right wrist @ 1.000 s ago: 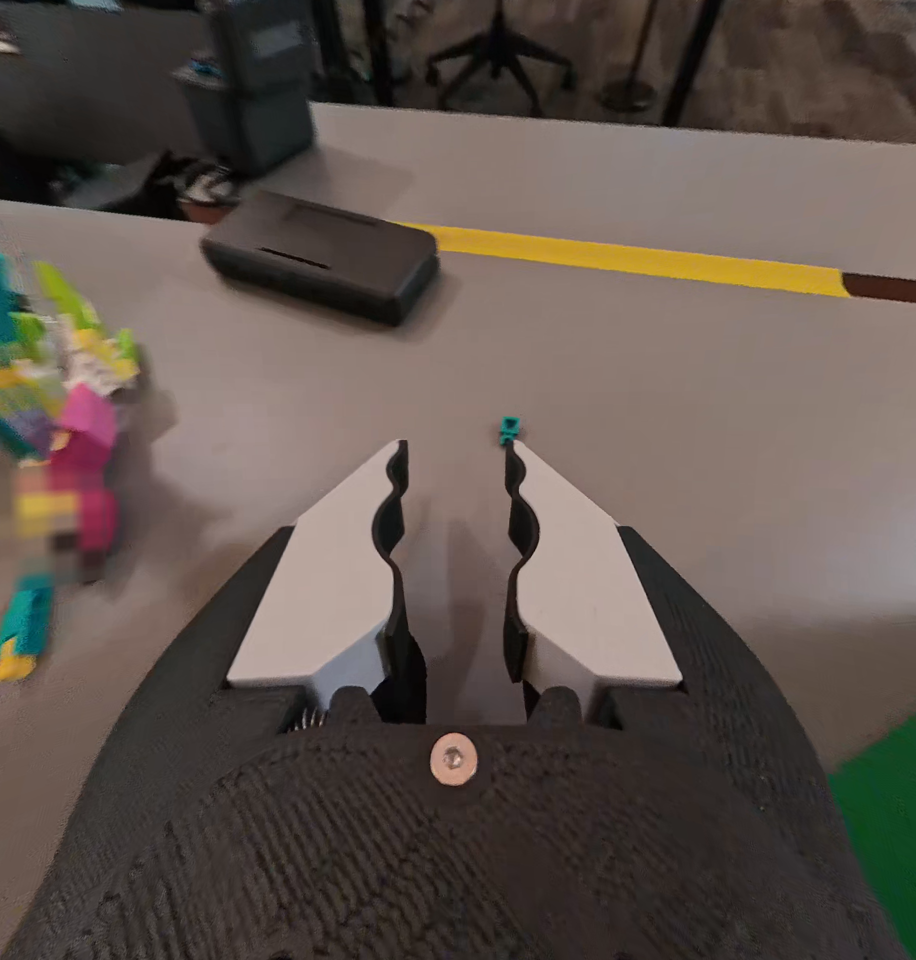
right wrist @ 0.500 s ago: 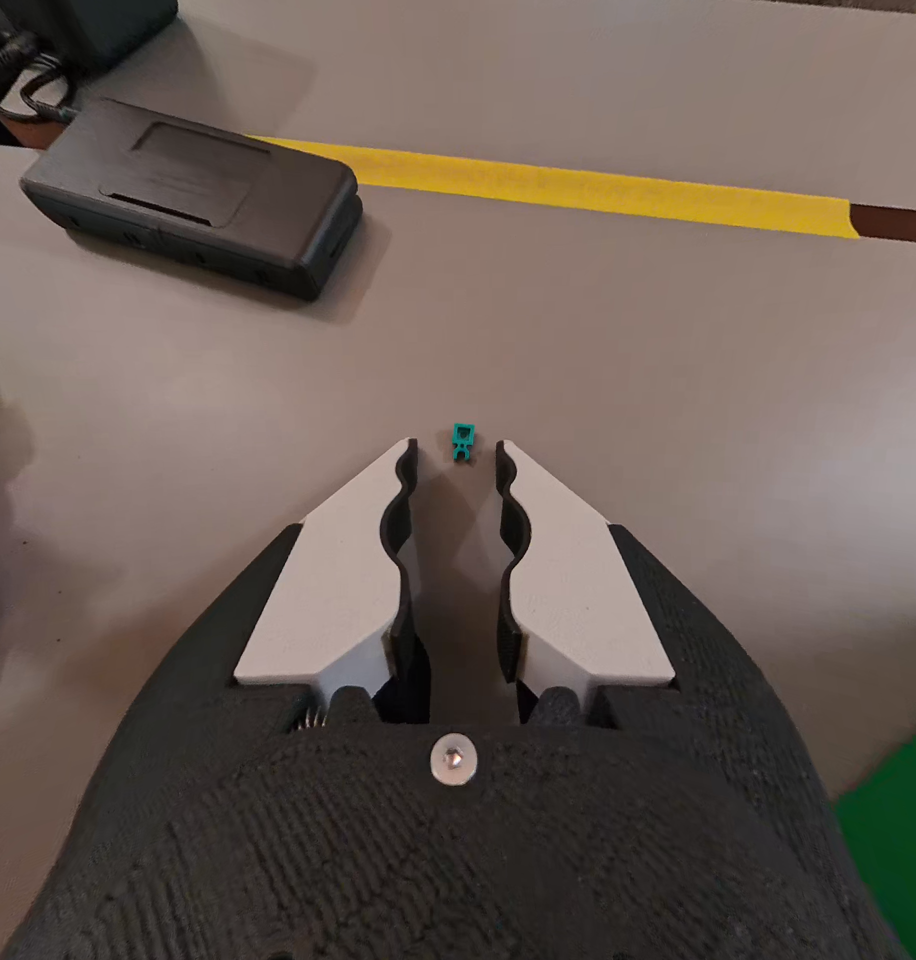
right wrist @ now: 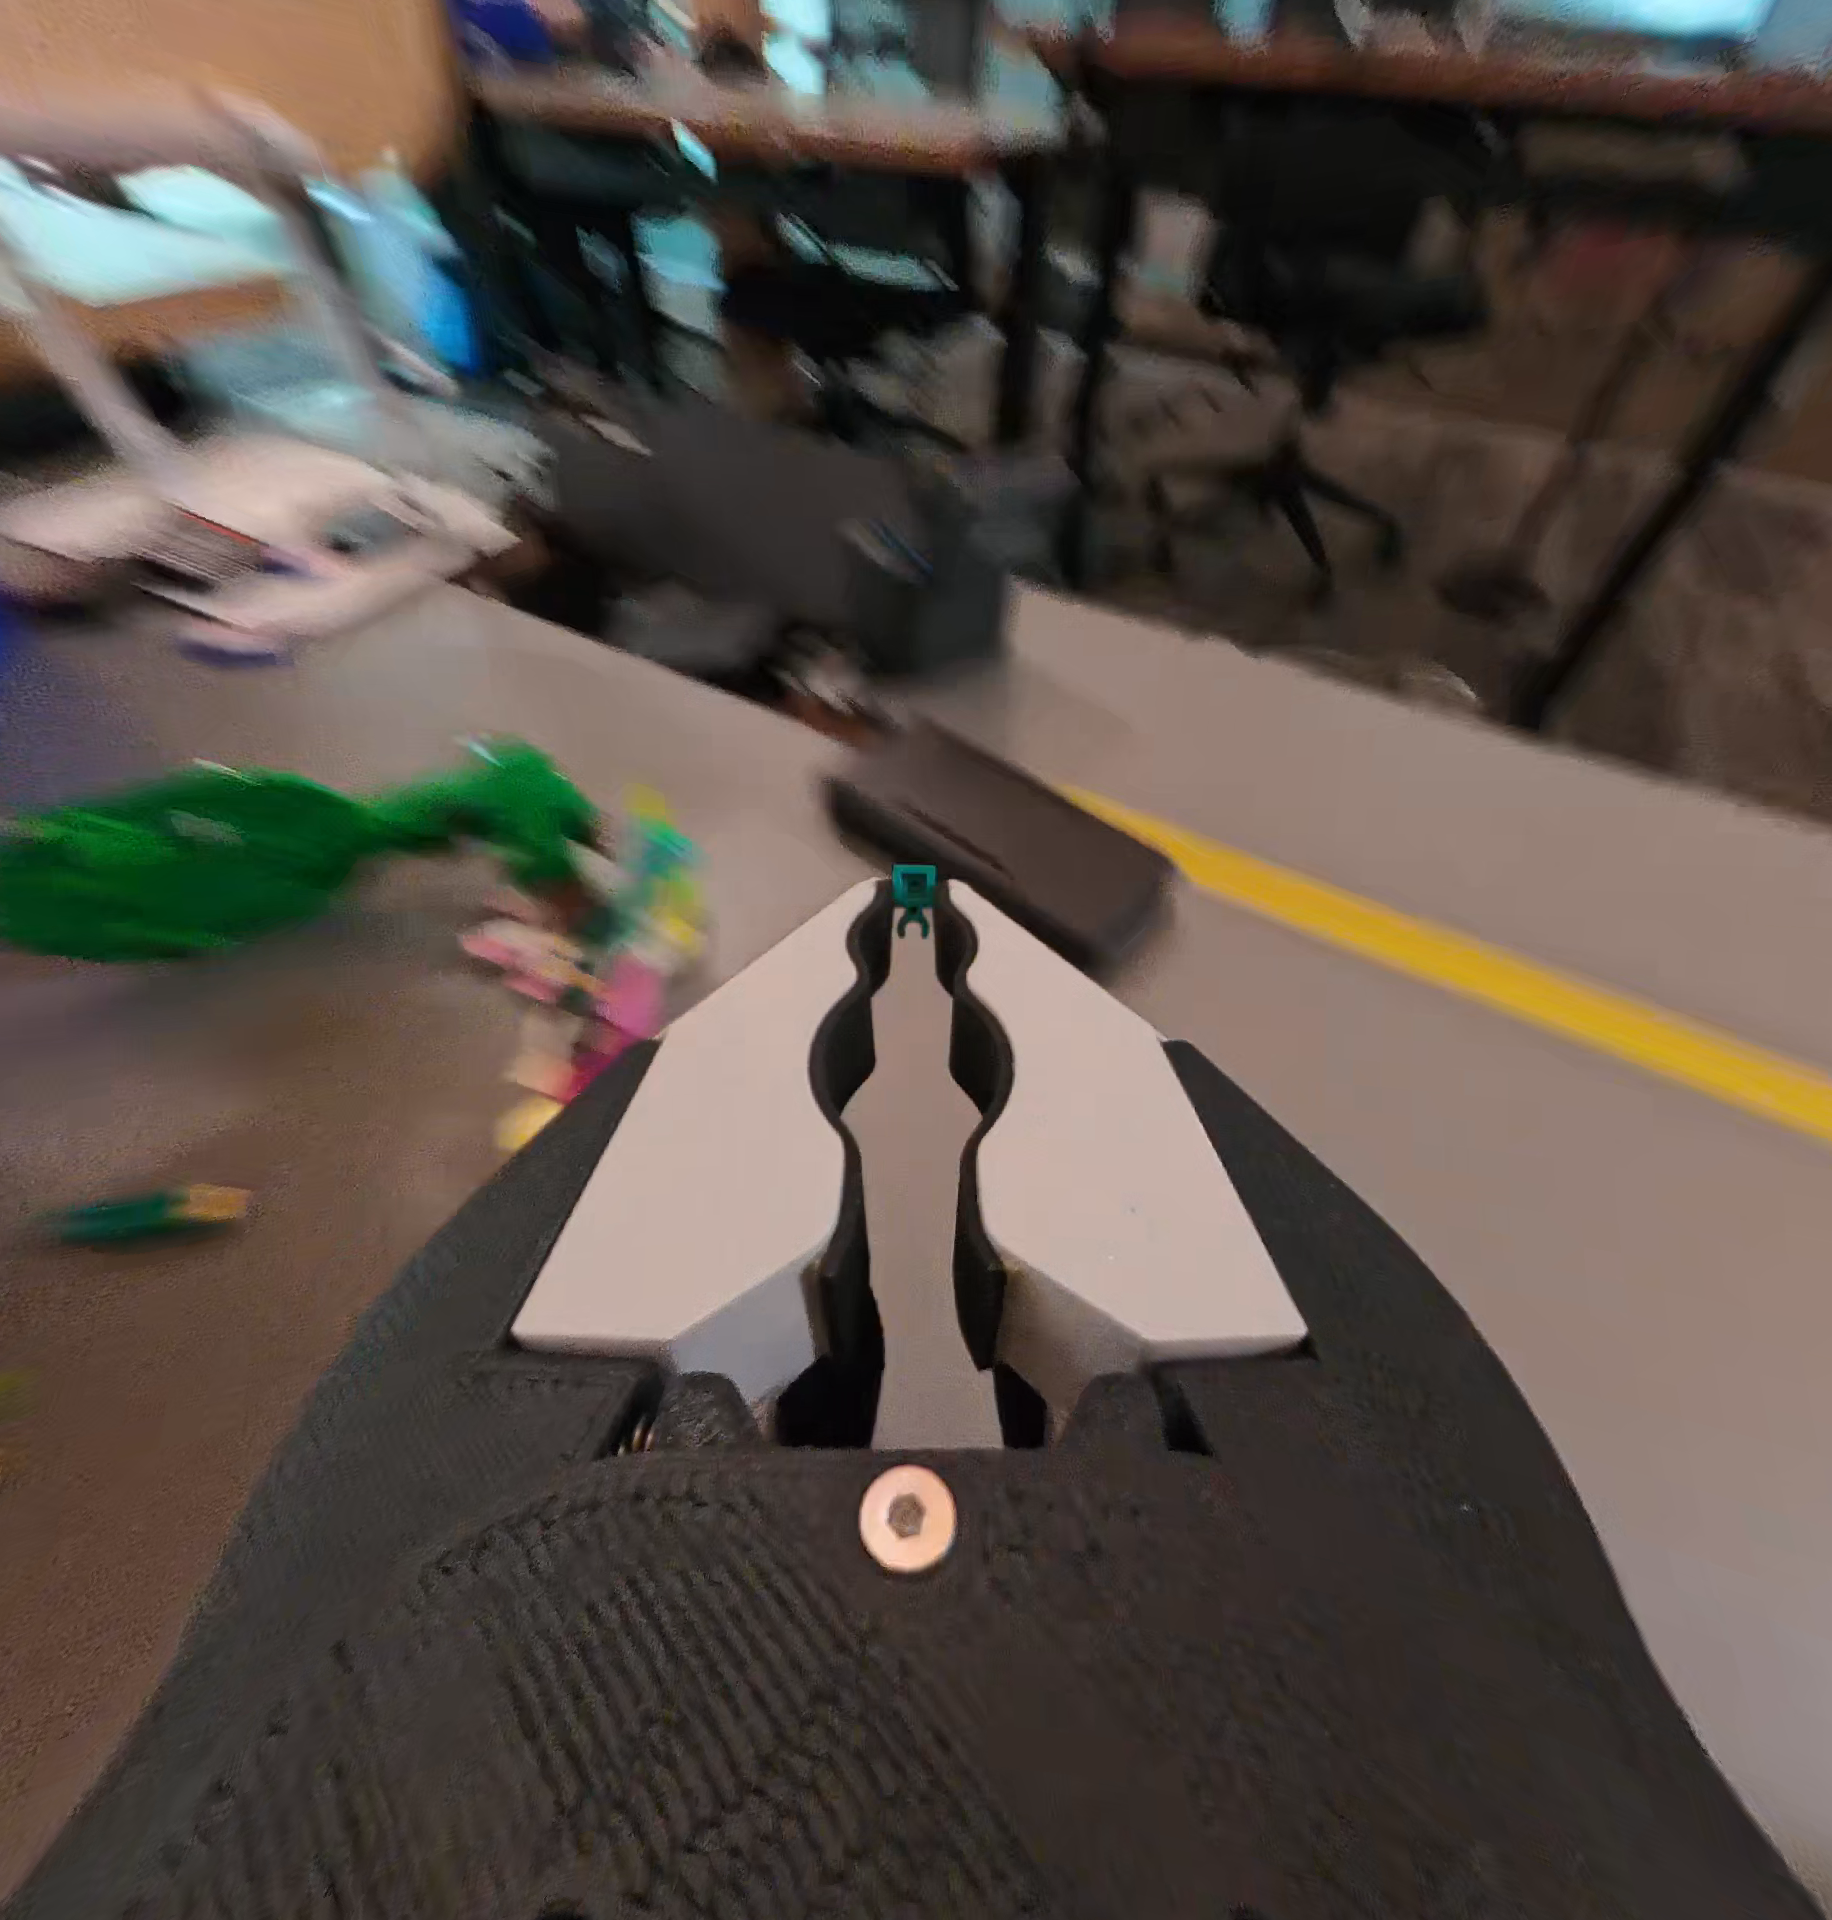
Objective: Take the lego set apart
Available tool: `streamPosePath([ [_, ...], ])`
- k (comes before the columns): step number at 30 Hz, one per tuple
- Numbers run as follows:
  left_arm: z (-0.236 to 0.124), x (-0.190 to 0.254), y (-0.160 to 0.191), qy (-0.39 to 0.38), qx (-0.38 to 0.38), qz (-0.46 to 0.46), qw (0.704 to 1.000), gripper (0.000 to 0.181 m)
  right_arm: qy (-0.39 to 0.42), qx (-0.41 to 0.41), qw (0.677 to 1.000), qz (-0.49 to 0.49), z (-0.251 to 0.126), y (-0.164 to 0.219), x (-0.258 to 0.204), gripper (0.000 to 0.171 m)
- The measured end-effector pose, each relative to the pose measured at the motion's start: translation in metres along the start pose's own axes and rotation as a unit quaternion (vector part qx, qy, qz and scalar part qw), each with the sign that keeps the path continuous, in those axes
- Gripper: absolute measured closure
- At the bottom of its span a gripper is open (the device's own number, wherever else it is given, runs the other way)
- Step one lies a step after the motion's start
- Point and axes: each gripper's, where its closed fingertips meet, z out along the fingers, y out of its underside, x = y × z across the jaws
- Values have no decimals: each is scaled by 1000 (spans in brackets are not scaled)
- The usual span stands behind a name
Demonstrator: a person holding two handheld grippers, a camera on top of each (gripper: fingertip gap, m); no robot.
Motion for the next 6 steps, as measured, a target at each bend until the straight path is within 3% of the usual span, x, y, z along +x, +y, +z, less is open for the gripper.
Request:
streamPosePath([
  [3, 3, -5, 10, -9, -26, -12, 1000, 75, -143, 97, 984, -52, -24, -99, -107, 166],
  [6, 5, -3, 15, 3, -39, -29, 999, 77, -310, 87, 934, -157, -33, -160, -246, 165],
])
